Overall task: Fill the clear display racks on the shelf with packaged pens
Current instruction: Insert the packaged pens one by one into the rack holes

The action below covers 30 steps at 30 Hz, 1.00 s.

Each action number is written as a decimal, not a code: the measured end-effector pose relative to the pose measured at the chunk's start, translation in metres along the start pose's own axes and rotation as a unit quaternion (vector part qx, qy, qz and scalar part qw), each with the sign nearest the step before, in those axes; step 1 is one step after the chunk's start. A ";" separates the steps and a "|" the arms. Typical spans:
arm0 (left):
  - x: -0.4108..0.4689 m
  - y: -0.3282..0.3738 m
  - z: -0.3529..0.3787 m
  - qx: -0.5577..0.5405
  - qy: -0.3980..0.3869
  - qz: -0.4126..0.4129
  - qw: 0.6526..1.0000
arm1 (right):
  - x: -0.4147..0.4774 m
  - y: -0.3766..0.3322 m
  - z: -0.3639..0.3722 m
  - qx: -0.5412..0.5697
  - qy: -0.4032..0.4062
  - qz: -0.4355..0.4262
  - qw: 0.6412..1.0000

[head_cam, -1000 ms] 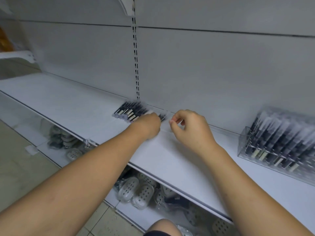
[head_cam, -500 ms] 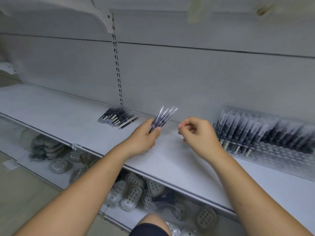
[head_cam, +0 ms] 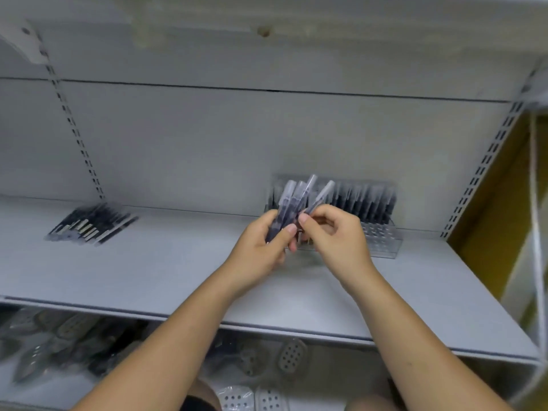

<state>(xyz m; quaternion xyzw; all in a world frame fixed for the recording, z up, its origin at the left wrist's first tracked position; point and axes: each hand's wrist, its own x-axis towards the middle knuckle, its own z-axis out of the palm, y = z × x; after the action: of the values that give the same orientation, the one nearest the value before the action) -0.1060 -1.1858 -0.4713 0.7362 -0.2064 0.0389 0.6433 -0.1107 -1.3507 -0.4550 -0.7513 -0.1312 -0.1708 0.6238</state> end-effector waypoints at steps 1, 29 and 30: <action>0.005 -0.002 0.008 0.002 -0.001 0.004 1.000 | 0.000 0.004 -0.010 0.008 0.022 0.007 1.000; 0.034 -0.068 0.042 -0.166 0.028 -0.054 0.984 | 0.056 0.101 -0.044 -0.185 0.148 -0.125 0.963; 0.034 -0.068 0.042 -0.164 0.029 -0.054 0.985 | 0.057 0.102 -0.044 -0.192 0.142 -0.122 0.963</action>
<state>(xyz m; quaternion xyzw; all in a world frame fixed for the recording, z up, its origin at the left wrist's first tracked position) -0.0596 -1.2289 -0.5309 0.6291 -0.1518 -0.0090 0.7623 -0.0213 -1.4141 -0.5155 -0.8033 -0.0966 -0.3730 0.4542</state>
